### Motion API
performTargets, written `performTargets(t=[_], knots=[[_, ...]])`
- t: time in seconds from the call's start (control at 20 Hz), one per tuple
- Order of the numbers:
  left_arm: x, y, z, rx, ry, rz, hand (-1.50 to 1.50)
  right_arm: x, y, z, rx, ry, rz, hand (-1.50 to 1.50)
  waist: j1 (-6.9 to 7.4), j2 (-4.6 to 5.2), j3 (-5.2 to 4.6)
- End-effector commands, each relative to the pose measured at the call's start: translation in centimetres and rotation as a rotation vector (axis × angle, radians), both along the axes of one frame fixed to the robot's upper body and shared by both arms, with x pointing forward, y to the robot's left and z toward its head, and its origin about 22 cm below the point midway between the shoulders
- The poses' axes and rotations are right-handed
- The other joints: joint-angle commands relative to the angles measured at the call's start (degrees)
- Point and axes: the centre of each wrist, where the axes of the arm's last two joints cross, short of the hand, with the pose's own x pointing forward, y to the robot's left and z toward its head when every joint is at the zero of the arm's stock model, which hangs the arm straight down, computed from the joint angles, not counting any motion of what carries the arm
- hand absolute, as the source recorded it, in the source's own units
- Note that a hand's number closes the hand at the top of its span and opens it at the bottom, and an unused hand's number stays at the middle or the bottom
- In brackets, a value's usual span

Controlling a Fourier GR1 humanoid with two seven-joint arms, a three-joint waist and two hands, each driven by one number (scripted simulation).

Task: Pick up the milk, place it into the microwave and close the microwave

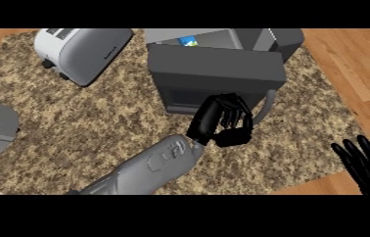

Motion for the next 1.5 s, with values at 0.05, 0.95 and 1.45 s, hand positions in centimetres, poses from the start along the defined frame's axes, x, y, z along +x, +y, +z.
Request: performTargets(t=[0.05,0.95,1.45], knots=[[2.6,-0.2,2.2,-0.048,-0.007,0.044,1.50,0.1,0.2,1.0,0.006,-0.001,0.011,-1.50,-0.99,0.55,0.00],[6.0,1.3,2.9,-0.215,0.089,0.144,1.50,1.0,0.0,3.6,0.007,-0.042,0.031,-1.50,-3.06,2.10,0.05],[6.0,1.8,2.0,-0.244,0.043,0.227,1.50,1.3,0.3,4.6,0.009,-0.061,0.101,-1.50,-3.11,2.46,0.12]])
